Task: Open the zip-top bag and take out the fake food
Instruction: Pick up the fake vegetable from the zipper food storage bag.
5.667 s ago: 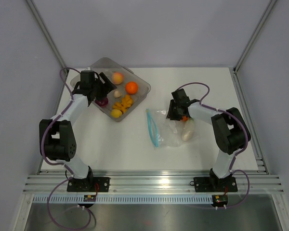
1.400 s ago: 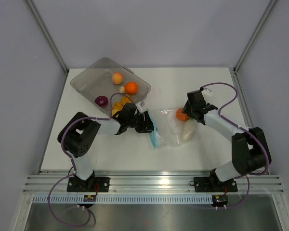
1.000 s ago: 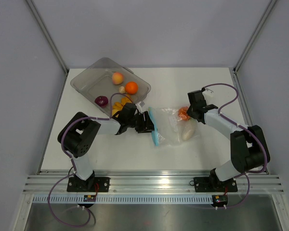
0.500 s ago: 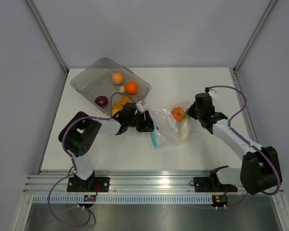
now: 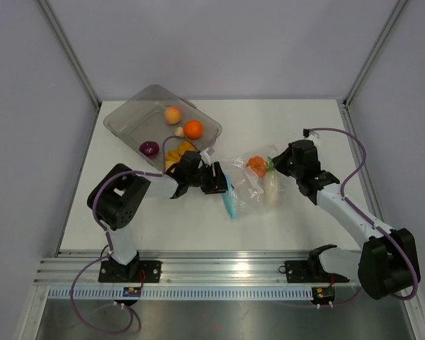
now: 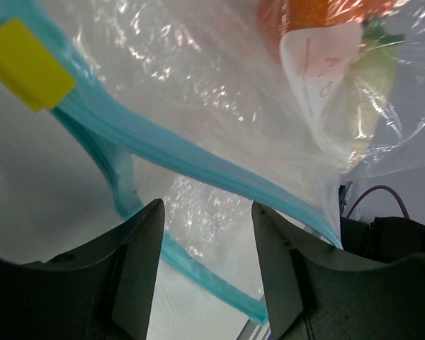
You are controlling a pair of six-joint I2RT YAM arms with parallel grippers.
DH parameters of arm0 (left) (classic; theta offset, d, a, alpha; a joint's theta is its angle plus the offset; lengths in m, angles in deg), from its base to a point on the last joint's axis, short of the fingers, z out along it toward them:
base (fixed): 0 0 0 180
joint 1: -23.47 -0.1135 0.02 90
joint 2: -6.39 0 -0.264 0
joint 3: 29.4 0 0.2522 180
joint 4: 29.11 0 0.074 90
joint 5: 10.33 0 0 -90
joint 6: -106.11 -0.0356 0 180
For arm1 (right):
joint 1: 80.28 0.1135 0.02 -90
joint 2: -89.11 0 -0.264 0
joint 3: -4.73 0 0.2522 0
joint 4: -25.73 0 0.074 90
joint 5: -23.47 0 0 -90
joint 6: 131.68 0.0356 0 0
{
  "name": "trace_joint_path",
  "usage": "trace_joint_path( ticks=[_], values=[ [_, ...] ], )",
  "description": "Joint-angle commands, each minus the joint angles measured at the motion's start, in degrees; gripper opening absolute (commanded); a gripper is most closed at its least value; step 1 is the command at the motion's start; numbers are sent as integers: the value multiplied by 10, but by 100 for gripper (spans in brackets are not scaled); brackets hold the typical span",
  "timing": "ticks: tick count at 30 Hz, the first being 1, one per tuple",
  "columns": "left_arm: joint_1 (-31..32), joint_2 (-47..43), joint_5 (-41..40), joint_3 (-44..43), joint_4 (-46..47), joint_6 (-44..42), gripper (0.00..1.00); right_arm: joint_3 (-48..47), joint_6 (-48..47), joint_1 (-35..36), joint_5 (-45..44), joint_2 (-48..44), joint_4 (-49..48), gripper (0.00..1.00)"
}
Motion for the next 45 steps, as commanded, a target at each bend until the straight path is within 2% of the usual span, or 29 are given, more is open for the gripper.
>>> trace_joint_path(
  ticks=[1,5,9,15,24,30,32,35,45],
  values=[
    [4,10,17,0,60,11,56,-30,11,-4,-15,38,34,0],
    [4,12,23,11,95,26,57,-29,15,-4,-23,51,38,0],
    [3,-28,-1,44,104,40,60,-28,15,-4,-30,49,38,0],
    [1,-87,-58,83,62,40,60,-29,14,-4,-46,50,43,0],
    [-8,-162,-107,137,56,46,56,-29,12,-4,-64,50,52,0],
    [-16,-214,-120,191,113,67,57,-31,11,-4,-62,55,51,0],
    [-17,-217,-123,196,126,70,63,-32,11,-4,-60,57,50,0],
    [-17,-210,-114,203,162,75,66,-31,11,-4,-59,56,50,0],
    [-12,-127,-84,172,236,70,69,-32,11,-3,-57,59,50,0]
  ],
)
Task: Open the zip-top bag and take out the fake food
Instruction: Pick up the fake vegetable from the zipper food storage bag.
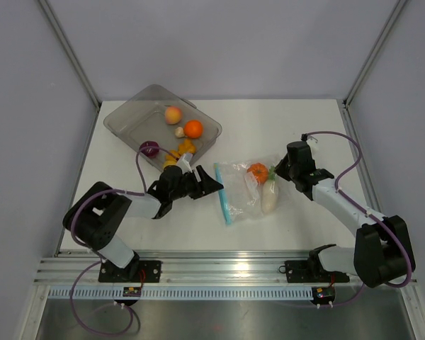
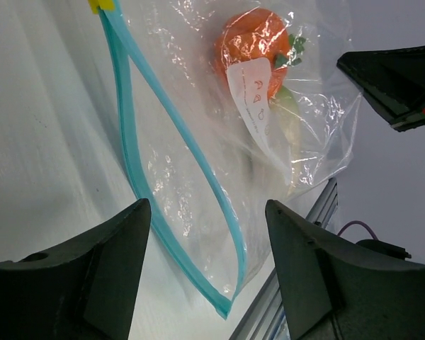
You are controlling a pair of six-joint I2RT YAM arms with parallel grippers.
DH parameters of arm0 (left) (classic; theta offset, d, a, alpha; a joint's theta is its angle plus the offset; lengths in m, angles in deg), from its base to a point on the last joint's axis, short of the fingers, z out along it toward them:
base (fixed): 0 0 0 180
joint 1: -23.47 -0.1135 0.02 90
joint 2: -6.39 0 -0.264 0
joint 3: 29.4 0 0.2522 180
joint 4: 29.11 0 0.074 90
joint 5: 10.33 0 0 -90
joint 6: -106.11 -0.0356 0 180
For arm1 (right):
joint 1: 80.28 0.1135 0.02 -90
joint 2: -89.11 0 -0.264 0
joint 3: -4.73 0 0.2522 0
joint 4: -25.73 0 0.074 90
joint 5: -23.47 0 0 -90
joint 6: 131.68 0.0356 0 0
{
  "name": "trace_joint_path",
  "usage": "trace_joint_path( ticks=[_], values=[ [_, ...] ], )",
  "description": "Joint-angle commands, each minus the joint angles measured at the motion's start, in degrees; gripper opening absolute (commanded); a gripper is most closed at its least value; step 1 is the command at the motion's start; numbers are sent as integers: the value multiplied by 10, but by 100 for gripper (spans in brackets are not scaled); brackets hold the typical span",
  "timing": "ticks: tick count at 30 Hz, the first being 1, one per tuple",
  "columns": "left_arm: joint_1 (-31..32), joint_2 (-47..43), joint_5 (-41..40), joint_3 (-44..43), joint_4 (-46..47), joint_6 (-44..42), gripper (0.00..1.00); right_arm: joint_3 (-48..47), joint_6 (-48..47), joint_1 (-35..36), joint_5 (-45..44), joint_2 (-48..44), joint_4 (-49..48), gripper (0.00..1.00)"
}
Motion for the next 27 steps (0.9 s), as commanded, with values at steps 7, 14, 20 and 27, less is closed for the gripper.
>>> trace_joint_path(
  ticks=[7,14,20,27],
  values=[
    [16,97,30,-69,84,3,65,-23,3,-4,-6,-1,-9,0],
    [26,101,33,-80,92,2,46,-25,4,-4,-5,4,-8,0],
    [26,109,76,-75,160,31,17,-23,6,-4,-9,6,-9,0],
    [23,106,118,-66,231,61,4,-25,14,-4,-15,19,-8,0]
  ],
)
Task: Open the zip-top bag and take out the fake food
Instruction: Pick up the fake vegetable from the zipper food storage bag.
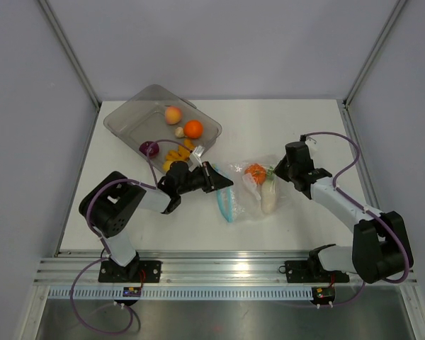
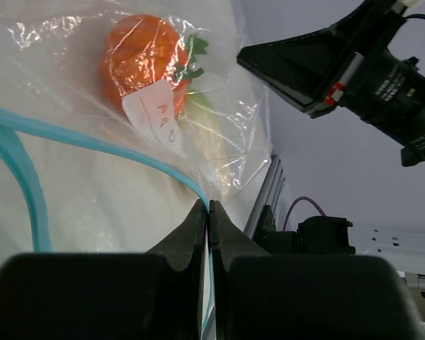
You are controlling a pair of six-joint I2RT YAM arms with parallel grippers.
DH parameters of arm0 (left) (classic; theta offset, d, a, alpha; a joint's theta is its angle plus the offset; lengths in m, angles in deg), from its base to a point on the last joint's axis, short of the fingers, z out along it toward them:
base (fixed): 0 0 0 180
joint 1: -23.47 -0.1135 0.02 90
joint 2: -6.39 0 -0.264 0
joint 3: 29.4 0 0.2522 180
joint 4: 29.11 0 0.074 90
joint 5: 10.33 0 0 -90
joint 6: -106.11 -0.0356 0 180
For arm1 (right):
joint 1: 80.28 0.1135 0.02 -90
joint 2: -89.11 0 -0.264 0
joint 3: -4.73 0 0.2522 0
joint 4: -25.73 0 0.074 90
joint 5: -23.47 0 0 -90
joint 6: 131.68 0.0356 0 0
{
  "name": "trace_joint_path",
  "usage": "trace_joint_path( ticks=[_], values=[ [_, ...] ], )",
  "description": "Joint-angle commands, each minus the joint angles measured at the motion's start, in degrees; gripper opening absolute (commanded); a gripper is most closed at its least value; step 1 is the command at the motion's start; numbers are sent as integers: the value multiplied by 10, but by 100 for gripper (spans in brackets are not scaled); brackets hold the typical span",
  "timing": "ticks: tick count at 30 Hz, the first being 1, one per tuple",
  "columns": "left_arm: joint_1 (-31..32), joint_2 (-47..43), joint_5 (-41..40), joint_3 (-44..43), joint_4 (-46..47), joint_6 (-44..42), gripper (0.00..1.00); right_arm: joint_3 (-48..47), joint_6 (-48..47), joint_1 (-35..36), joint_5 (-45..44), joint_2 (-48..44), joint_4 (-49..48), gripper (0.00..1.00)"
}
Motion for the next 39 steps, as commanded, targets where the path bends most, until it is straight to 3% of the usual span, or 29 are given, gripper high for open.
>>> trace_joint_path(
  ticks=[1,17,24,31,39],
  values=[
    [-2,-2,33,0,84,15,2,-24,10,-5,-16,5,-7,0],
    [-76,11,78,61,246,120,0,-16,24,-40,-32,-8,11,0],
    [-76,0,66,59,197,89,43,-5,21,-40,-23,-28,-1,0],
    [-76,-12,57,75,175,79,52,-6,19,-40,-21,-27,0,0],
    [-76,-107,-21,95,3,6,52,-9,22,-40,-57,-32,15,0]
  ],
)
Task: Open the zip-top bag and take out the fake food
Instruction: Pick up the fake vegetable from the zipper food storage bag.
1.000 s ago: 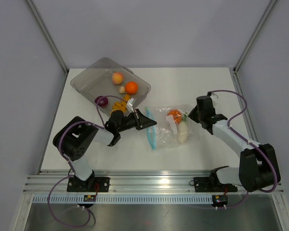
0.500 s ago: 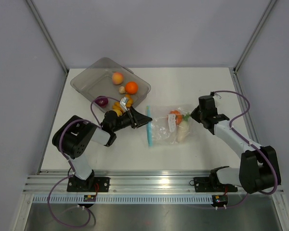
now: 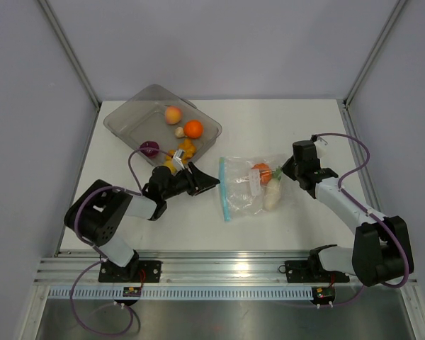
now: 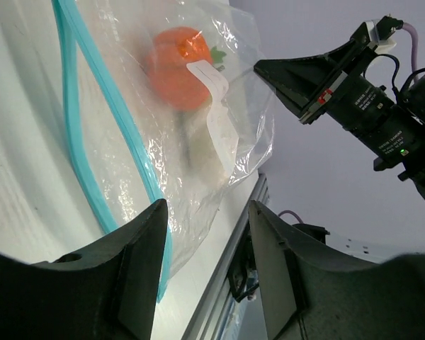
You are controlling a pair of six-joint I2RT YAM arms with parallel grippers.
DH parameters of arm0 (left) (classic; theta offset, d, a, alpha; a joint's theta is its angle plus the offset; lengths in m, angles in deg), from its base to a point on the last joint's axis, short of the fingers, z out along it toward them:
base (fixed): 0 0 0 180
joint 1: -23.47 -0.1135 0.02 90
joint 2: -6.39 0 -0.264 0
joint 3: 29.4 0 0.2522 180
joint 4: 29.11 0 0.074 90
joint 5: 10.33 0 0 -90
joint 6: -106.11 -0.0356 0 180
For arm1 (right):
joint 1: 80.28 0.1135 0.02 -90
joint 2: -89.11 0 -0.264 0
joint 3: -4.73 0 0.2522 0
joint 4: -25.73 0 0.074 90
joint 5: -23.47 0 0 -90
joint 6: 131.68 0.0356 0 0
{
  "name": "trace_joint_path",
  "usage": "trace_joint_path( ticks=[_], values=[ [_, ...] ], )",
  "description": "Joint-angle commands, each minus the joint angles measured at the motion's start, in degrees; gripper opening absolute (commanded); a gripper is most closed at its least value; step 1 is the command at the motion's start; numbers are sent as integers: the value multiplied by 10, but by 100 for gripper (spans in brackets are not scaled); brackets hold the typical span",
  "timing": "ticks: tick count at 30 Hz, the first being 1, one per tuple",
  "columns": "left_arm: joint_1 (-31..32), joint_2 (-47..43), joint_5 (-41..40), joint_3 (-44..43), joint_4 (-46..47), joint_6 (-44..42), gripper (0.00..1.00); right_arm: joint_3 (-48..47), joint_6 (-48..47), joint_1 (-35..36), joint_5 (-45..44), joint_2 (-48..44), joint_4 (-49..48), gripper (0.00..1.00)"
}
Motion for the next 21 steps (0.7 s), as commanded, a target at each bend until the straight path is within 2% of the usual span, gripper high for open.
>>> trace_joint_path(
  ticks=[1,5,9,13,21],
  values=[
    [-3,-62,-51,1,-79,-62,52,-8,0,-3,-38,-18,1,0],
    [-3,-79,-65,4,-120,-80,49,-9,1,-3,-41,-18,4,0],
    [-2,-66,-63,7,-136,-80,36,-9,1,-3,-40,-17,3,0],
    [2,-38,-57,0,-140,-77,28,-9,1,-3,-40,-17,3,0],
    [20,47,-42,-39,-112,-57,25,-7,3,-3,-35,-18,1,0]
  ],
)
